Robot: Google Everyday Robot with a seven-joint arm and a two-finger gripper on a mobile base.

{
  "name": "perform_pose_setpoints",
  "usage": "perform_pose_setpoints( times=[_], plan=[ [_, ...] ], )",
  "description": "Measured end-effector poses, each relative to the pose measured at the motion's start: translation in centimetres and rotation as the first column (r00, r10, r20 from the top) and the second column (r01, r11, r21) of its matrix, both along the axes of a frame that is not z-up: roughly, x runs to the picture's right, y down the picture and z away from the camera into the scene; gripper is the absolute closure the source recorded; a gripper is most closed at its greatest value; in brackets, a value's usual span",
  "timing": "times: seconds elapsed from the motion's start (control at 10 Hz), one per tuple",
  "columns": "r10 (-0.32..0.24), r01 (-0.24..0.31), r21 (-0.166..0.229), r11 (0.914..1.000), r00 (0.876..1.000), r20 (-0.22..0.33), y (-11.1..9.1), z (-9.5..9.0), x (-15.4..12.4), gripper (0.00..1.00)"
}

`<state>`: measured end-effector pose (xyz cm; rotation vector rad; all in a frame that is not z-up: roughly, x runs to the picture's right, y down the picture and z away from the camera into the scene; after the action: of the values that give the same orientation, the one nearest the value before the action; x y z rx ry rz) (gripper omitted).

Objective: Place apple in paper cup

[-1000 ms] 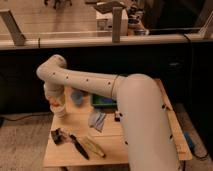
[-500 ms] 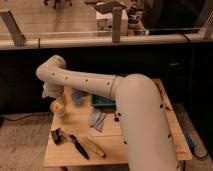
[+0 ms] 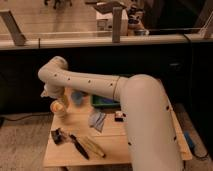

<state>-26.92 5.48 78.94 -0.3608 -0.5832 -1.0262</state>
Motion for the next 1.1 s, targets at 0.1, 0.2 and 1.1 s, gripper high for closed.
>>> perform_pose_setpoints(
  times=[0.1,0.2,1.1],
  plan=[
    [-0.001,0.001,0.0,1.0,1.0,0.001,0.0,-0.02,-0.03,0.2],
    [-0.003,0.003,0.0,1.0,1.0,0.003,0.05,-0.06,-0.19,0.2],
    [-0.003,0.003,0.0,1.0,1.0,0.003,0.06,-0.09,-0.2,0.2]
  ],
)
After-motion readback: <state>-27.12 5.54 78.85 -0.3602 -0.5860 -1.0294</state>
